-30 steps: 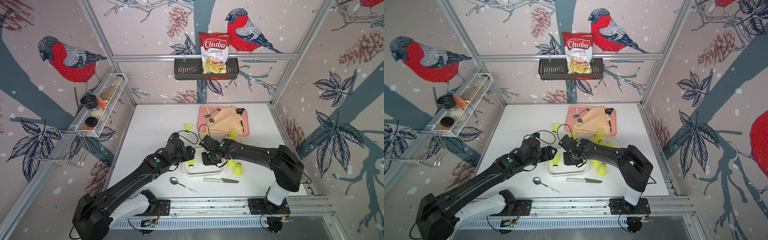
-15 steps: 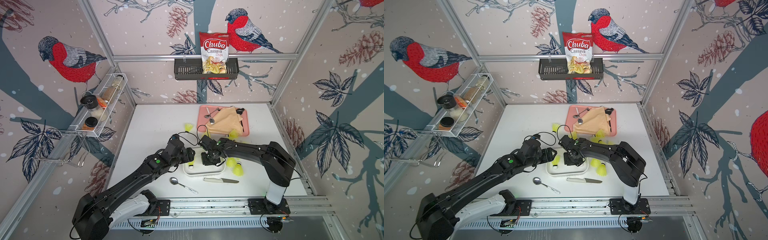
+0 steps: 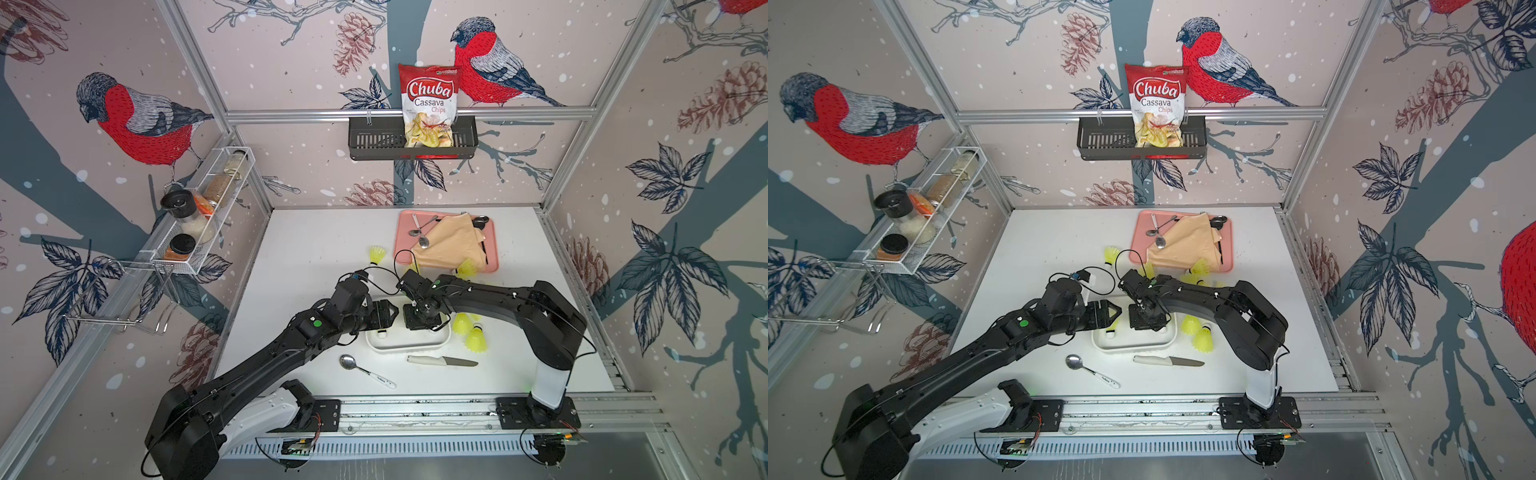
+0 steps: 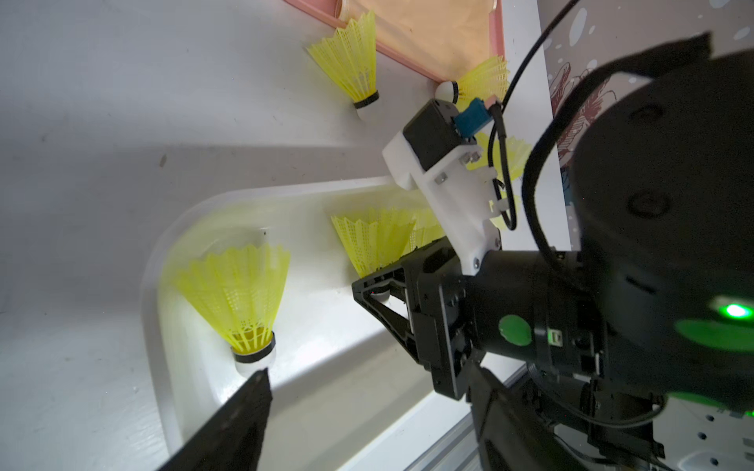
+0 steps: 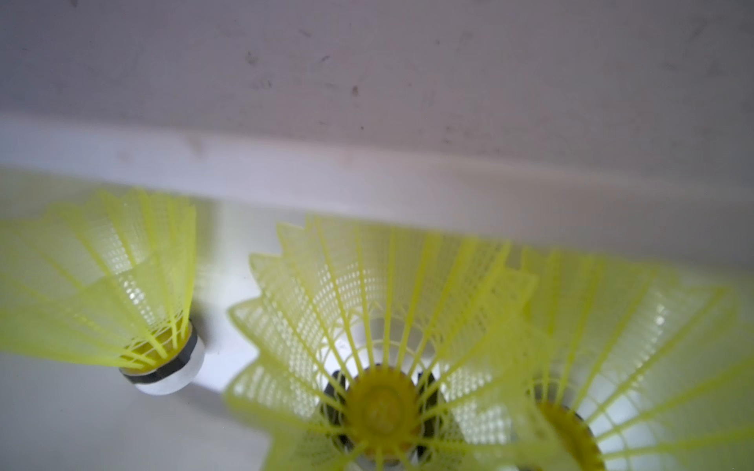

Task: Put the shuttlecocks into the storage box
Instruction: Place the shuttlecock in the storage box.

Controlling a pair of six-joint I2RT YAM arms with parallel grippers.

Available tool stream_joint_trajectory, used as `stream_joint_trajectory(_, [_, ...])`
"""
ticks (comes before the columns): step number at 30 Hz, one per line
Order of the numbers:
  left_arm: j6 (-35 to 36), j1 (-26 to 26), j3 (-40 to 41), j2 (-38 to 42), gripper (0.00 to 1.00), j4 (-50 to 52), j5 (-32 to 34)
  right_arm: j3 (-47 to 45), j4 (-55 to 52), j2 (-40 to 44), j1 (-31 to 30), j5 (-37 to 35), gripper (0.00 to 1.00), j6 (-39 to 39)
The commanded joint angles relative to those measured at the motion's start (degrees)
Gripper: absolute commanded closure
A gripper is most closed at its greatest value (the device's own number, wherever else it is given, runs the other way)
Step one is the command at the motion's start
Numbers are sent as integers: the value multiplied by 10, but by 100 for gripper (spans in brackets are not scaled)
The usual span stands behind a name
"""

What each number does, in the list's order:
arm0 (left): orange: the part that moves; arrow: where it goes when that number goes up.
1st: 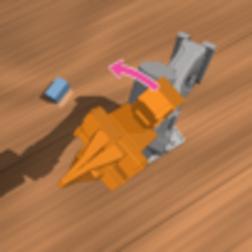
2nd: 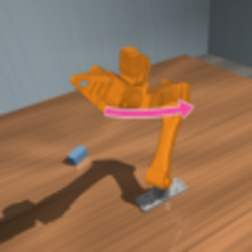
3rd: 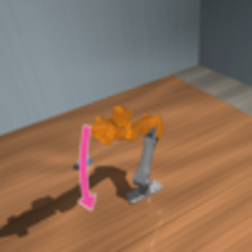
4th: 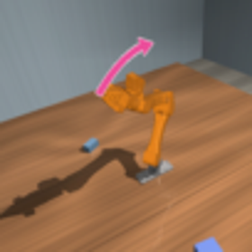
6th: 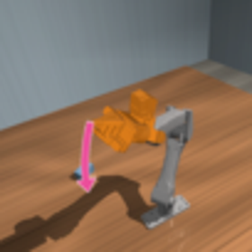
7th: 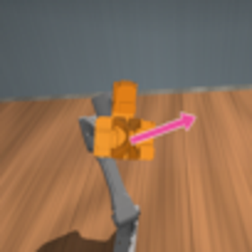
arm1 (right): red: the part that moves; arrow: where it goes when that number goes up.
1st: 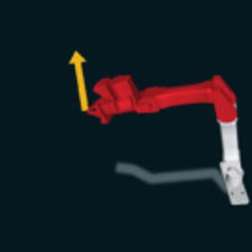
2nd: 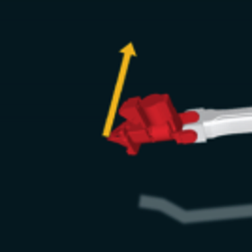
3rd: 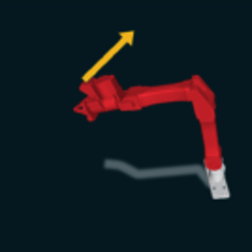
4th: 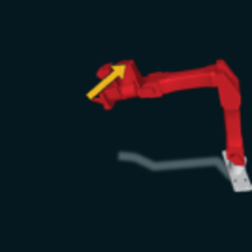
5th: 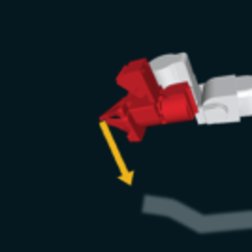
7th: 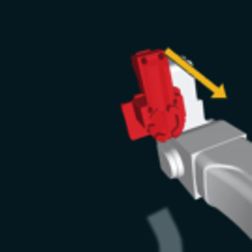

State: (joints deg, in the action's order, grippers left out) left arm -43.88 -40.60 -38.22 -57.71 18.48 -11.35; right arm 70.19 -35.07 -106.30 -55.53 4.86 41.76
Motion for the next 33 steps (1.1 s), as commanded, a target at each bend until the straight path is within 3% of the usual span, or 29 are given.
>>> stream_joint_trajectory(1, [17, 1, 10, 5, 22, -12, -47, 2, -12, -2, -1, -5, 76, -9])
stream_joint_trajectory(13, [1, 1, 25, 2, 22, -38, -62, -1, -20, -6, -1, -10, 72, -5])
stream_joint_trajectory(25, [1, 0, 21, 2, 22, -37, -59, -3, -25, -2, -3, -13, 52, -2])
stream_joint_trajectory(33, [-2, 0, 21, 6, 22, -36, -53, -1, -32, 10, -8, -14, 52, 3])
